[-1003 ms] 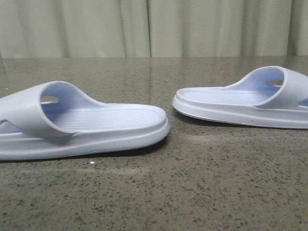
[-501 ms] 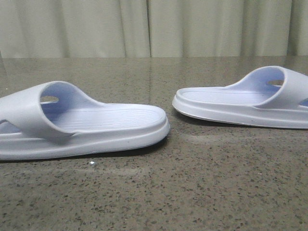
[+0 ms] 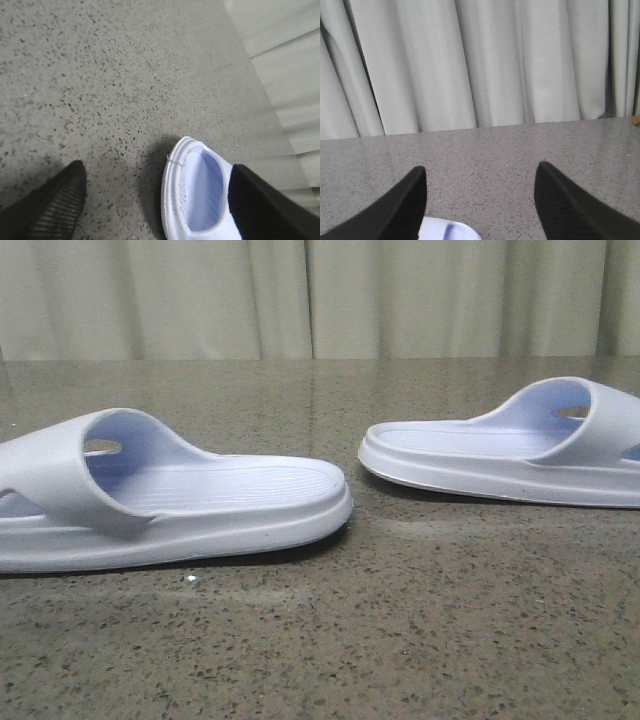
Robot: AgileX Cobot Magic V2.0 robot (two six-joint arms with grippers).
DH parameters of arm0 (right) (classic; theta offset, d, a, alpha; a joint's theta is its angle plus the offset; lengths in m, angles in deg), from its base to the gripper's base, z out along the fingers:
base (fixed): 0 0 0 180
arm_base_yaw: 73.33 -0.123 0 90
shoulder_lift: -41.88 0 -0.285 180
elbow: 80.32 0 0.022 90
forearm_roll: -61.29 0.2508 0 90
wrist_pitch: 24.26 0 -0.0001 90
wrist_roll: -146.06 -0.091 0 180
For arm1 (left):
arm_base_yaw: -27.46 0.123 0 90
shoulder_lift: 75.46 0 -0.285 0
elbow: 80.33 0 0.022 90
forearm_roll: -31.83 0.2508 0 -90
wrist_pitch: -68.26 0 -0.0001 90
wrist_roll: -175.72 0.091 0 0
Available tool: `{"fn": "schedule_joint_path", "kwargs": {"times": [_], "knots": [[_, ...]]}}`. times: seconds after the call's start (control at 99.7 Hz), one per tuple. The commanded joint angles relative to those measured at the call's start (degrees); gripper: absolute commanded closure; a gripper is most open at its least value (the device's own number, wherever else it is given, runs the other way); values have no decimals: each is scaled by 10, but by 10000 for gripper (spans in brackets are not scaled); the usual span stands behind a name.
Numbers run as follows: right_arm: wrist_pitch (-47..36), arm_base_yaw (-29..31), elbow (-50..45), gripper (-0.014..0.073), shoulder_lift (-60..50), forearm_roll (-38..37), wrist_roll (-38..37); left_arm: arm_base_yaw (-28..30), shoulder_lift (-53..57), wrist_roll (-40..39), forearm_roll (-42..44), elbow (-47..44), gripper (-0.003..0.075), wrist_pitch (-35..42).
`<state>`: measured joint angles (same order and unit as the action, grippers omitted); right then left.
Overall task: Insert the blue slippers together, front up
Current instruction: 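Grasp the slipper near the left gripper by its sole edge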
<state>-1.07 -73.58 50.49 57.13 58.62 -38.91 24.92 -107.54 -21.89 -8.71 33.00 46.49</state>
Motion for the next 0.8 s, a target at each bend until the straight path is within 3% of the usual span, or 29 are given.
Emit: {"fn": "schedule_joint_path", "kwargs": {"times": [0.0, 0.291, 0.792], "knots": [[-48, 4, 15, 190, 14, 0, 3, 0, -22, -3, -20, 15, 202, 34], [-48, 4, 15, 190, 14, 0, 3, 0, -59, 21, -43, 15, 202, 34], [-48, 4, 15, 190, 14, 0, 3, 0, -139, 206, -236, 16, 202, 21]]}}
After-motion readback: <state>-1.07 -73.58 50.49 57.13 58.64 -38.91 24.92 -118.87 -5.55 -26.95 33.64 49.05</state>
